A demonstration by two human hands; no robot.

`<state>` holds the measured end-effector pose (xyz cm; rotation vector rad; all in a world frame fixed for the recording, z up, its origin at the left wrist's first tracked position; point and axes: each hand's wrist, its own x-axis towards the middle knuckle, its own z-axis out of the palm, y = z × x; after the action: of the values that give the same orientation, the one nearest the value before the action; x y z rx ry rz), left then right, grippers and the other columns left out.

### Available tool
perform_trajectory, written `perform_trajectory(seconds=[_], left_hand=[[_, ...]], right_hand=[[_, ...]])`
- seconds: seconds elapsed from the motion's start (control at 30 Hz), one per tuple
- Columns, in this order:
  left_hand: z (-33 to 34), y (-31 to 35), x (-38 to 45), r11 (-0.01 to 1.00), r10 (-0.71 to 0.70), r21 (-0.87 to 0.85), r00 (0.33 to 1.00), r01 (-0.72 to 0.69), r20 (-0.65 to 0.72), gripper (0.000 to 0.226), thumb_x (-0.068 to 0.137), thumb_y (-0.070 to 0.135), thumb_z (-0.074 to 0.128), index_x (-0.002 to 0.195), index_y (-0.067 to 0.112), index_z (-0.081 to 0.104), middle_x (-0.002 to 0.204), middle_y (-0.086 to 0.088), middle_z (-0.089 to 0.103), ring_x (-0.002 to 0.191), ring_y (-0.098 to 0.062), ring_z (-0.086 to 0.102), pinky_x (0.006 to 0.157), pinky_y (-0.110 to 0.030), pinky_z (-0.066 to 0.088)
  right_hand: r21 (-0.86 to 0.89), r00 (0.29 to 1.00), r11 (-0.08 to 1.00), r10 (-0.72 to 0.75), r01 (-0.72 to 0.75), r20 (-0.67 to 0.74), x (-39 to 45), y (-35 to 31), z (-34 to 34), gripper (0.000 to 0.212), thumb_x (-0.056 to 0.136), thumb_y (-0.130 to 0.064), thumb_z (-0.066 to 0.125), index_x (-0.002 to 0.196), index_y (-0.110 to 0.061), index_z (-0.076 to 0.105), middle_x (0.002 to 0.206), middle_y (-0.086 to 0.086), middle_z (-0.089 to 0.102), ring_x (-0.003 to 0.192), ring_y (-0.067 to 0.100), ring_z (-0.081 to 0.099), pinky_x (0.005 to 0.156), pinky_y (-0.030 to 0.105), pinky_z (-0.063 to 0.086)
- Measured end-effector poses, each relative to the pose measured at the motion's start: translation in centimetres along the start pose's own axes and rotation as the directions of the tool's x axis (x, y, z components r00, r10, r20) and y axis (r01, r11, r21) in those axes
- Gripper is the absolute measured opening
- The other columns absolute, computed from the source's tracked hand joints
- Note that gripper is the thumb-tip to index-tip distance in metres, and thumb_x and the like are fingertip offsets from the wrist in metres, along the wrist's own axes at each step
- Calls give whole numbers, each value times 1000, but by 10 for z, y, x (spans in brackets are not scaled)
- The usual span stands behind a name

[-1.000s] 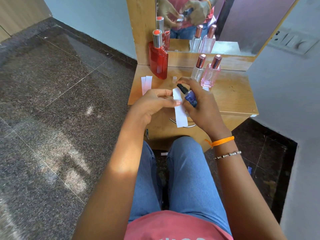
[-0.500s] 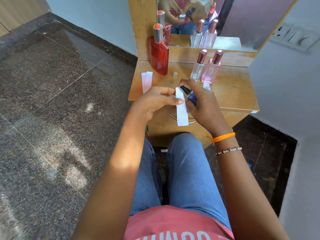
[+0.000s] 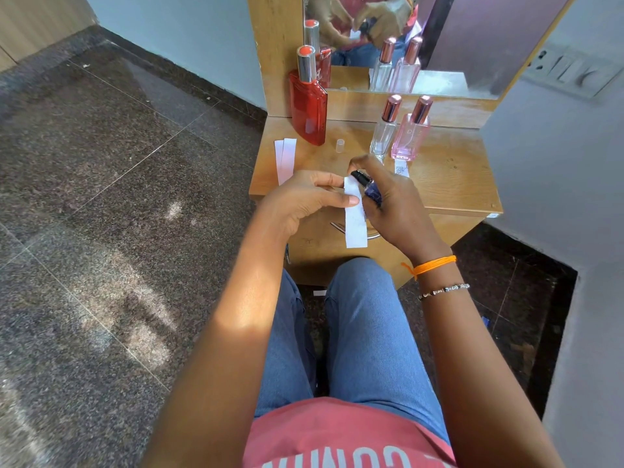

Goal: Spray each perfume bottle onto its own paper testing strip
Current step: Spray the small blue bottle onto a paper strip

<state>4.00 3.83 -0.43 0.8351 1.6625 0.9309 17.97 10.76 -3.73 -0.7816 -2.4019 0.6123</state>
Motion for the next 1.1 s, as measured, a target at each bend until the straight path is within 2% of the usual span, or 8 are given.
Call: perform_trajectory(seconds=[0.27, 0.37, 0.5, 0.6, 0.7, 0.83, 0.93, 1.1], left_hand=[[1, -2, 2, 1000, 9, -19, 1000, -9, -17, 33, 77, 14, 72, 110, 14, 66, 89, 8, 65, 85, -2, 54, 65, -18, 33], [1, -4, 5, 999, 20, -36, 999, -22, -47, 33, 75, 13, 75, 107, 12, 67, 87, 6, 68, 96, -11, 58, 76, -19, 39], [10, -1, 8, 999, 49, -19, 997, -50, -59, 33, 75, 12, 75, 107, 11, 66, 79, 8, 64, 82, -3, 57, 69, -13, 41], [23, 3, 10, 996, 83, -13, 995, -84, -53, 34, 76, 12, 75, 109, 9, 65, 77, 6, 63, 73, 2, 56, 55, 2, 40], [37, 4, 15, 994, 104, -21, 993, -105, -55, 36, 78, 18, 74, 112, 13, 63, 83, 2, 62, 75, -1, 57, 52, 3, 38], [51, 2, 20, 996, 92, 11, 995, -92, -36, 35, 81, 24, 72, 113, 14, 63, 82, 2, 57, 72, -5, 54, 51, 2, 37], [57, 0, 23, 995, 92, 43, 996, -92, -6, 30, 82, 26, 71, 110, 16, 65, 87, -3, 57, 80, -11, 56, 65, -10, 42], [61, -3, 27, 994, 96, 52, 995, -95, -11, 27, 81, 26, 71, 106, 19, 67, 89, -3, 56, 84, -13, 55, 76, -20, 41]], right_hand=[[228, 984, 959, 177, -169, -13, 0, 3, -2, 48, 87, 0, 55, 130, -17, 39, 62, -3, 45, 52, 10, 46, 52, 26, 40], [577, 932, 755, 362, -310, 27, -3, -1, -4, 42, 90, -4, 56, 126, -18, 38, 82, 17, 58, 56, 10, 59, 52, 22, 51], [779, 811, 438, 566, -449, 149, -11, -1, -3, 37, 87, -4, 63, 117, -16, 44, 77, 4, 54, 39, -2, 42, 37, 13, 30], [827, 778, 358, 611, -434, 144, -14, 3, -10, 37, 85, 1, 63, 113, -14, 44, 72, 0, 55, 37, -2, 43, 37, 14, 28], [802, 733, 419, 679, -427, 35, -15, 19, -22, 36, 84, -1, 65, 109, -16, 43, 71, -4, 54, 43, -3, 45, 39, 14, 29], [599, 679, 647, 700, -471, -222, -10, 51, -36, 39, 81, -7, 69, 111, -15, 45, 79, -5, 55, 64, 1, 53, 54, 11, 44], [401, 683, 749, 655, -527, -325, 2, 73, -44, 41, 77, -8, 71, 111, -5, 48, 95, 3, 57, 85, 18, 59, 80, 30, 51], [215, 723, 799, 600, -561, -342, 18, 92, -45, 40, 78, -11, 70, 110, -4, 48, 110, 13, 63, 97, 27, 61, 75, 26, 44]])
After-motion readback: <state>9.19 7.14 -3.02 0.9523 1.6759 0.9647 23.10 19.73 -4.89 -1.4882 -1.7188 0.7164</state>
